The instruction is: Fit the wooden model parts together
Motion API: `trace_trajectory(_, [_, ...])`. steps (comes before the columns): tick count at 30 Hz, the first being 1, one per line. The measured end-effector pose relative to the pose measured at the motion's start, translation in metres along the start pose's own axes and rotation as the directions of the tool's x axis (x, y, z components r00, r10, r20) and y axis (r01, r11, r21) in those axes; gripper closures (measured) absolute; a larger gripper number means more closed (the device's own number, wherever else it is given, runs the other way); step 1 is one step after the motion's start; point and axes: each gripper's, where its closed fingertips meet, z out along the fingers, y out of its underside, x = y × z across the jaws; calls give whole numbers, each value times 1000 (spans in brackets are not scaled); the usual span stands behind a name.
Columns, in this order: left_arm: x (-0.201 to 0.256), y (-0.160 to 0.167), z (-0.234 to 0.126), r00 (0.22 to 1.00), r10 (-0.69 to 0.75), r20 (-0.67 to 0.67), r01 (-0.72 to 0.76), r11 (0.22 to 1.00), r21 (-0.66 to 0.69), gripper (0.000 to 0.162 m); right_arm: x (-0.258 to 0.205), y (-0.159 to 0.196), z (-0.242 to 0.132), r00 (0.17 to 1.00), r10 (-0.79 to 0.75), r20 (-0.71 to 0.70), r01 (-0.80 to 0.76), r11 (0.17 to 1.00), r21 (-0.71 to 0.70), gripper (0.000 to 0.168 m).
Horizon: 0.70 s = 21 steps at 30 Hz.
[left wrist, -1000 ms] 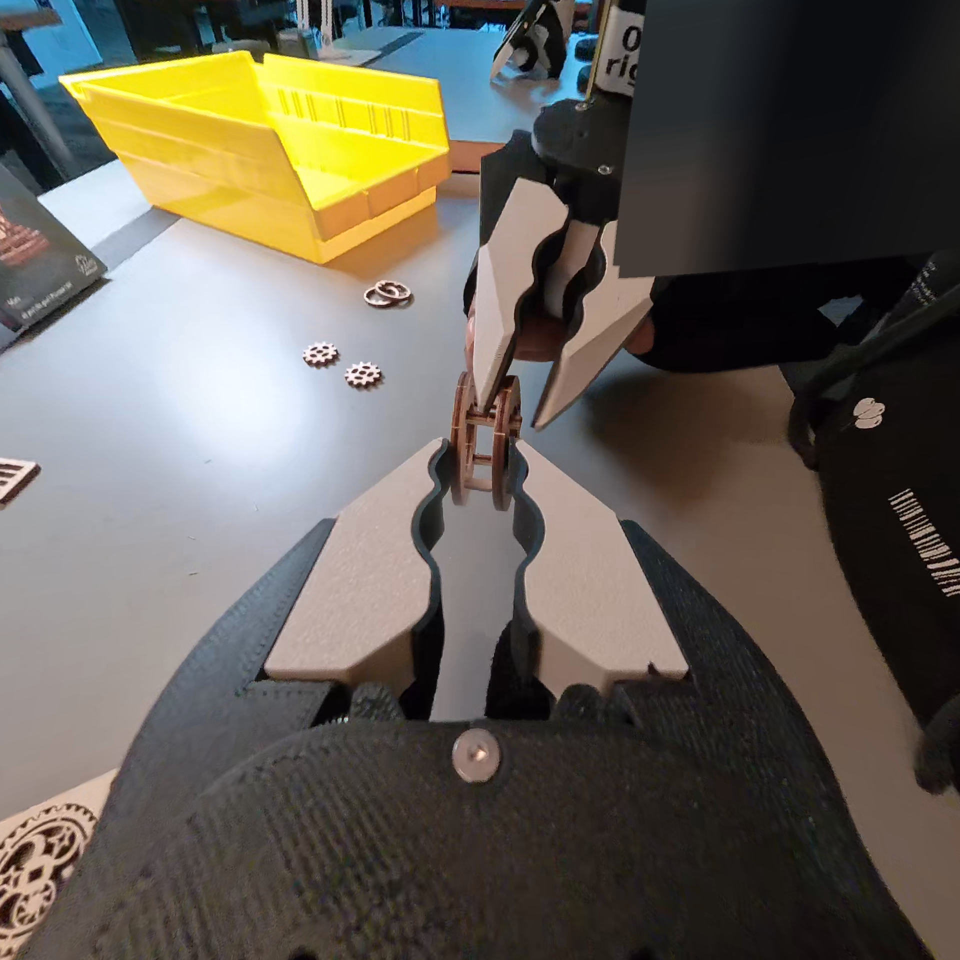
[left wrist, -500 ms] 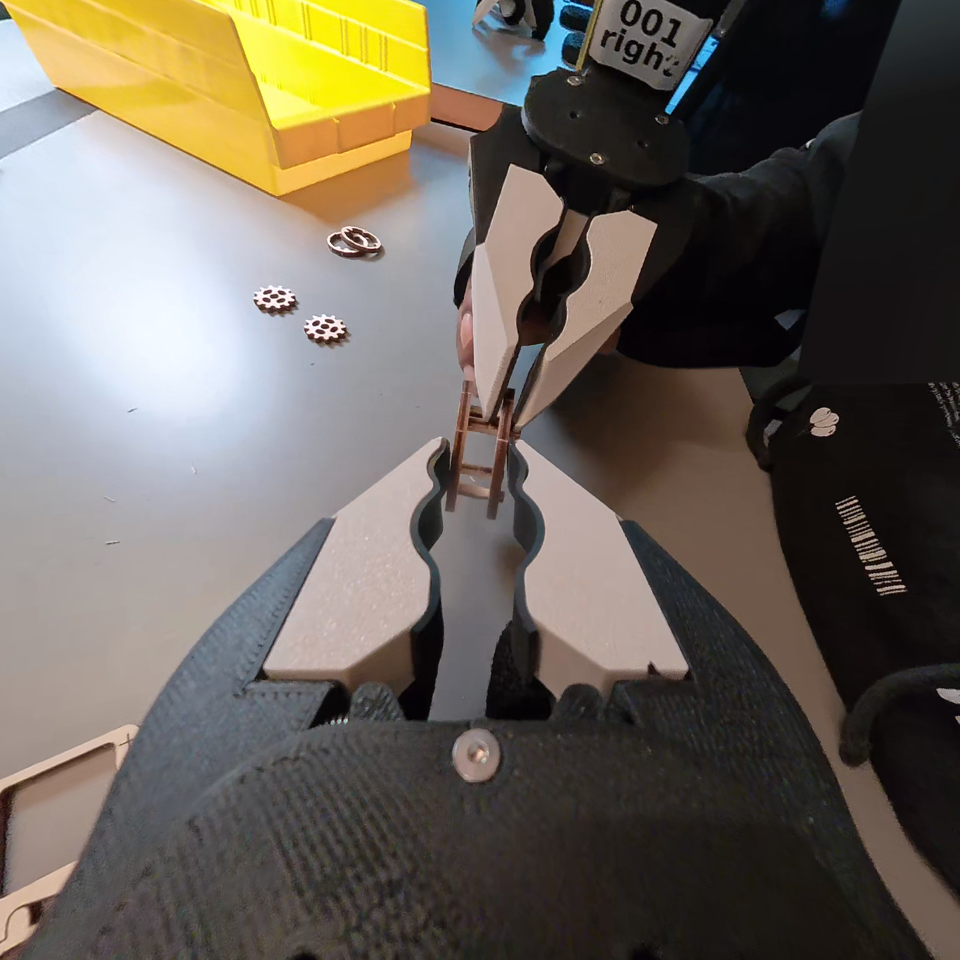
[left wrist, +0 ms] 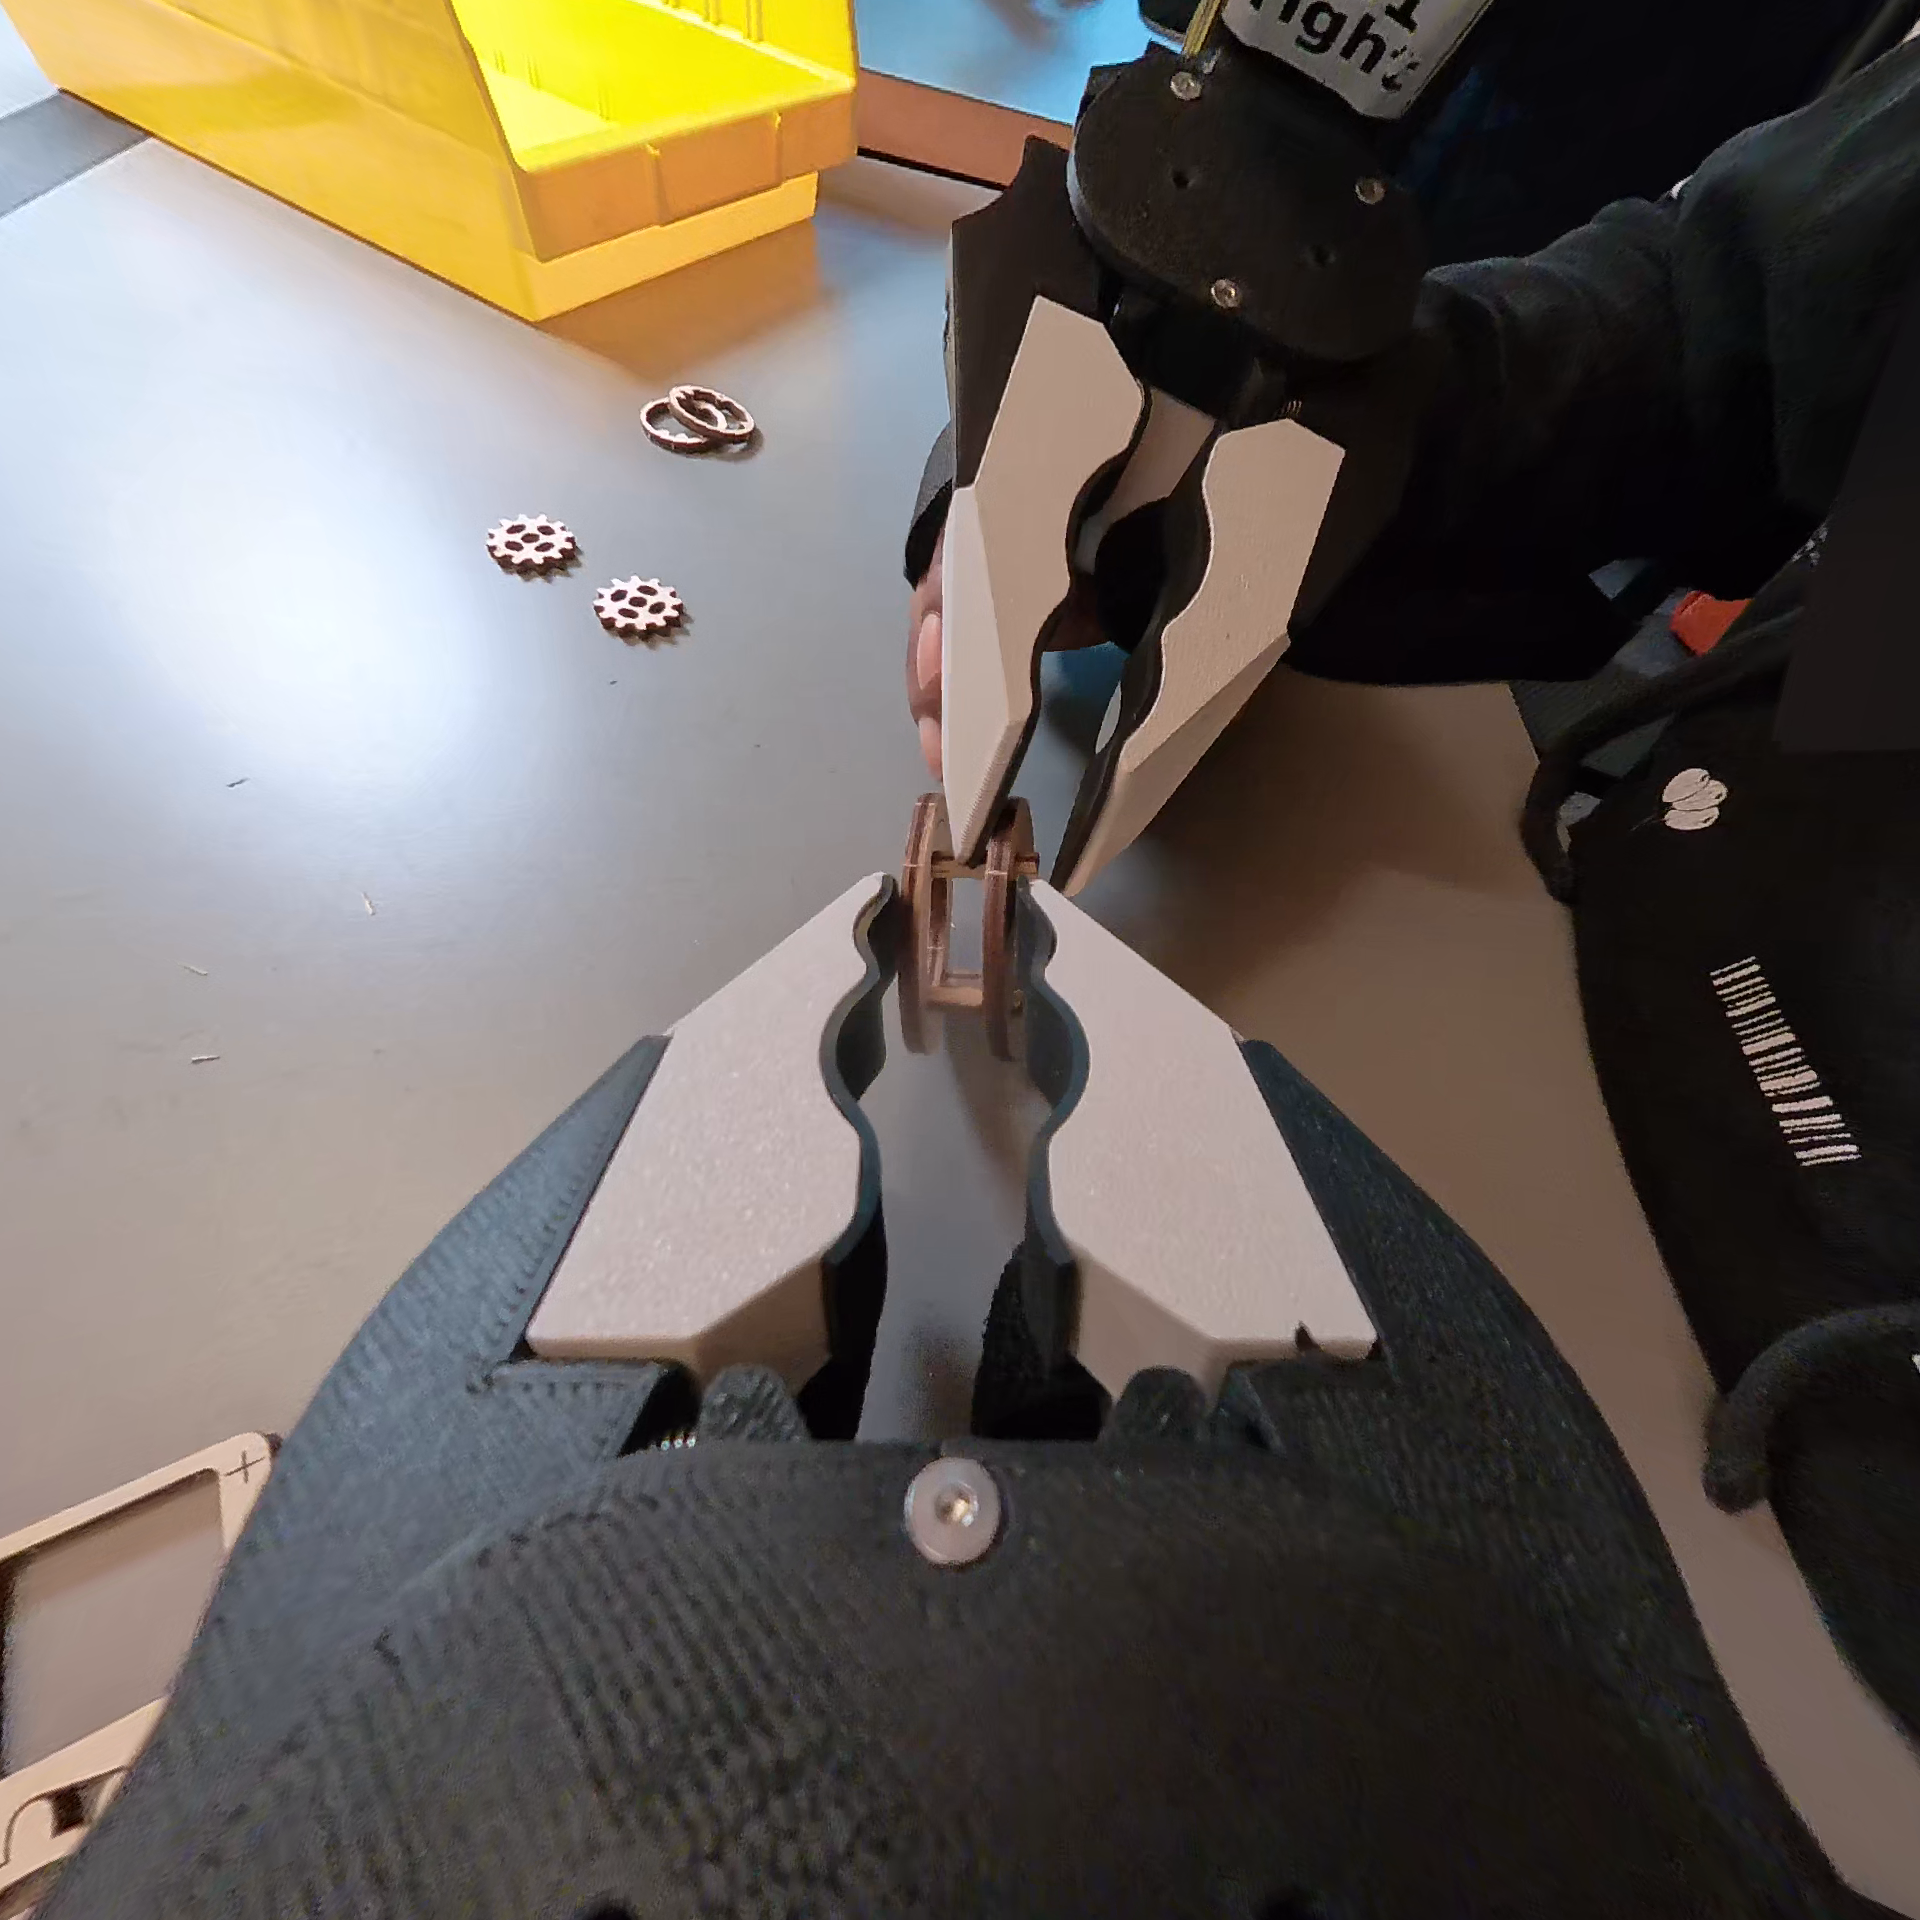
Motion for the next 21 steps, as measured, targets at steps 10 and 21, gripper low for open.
trace_trajectory(10, [2, 5, -1, 1000, 30, -6, -30, 999, -16, 135, -5, 1, 0, 999, 20, 45, -20, 1000, 4, 161])
trace_trajectory(21, [6, 13, 0, 984, 177, 4, -176, 982, -68, 139, -6, -5, -4, 997, -81, 16, 81, 996, 39, 161])
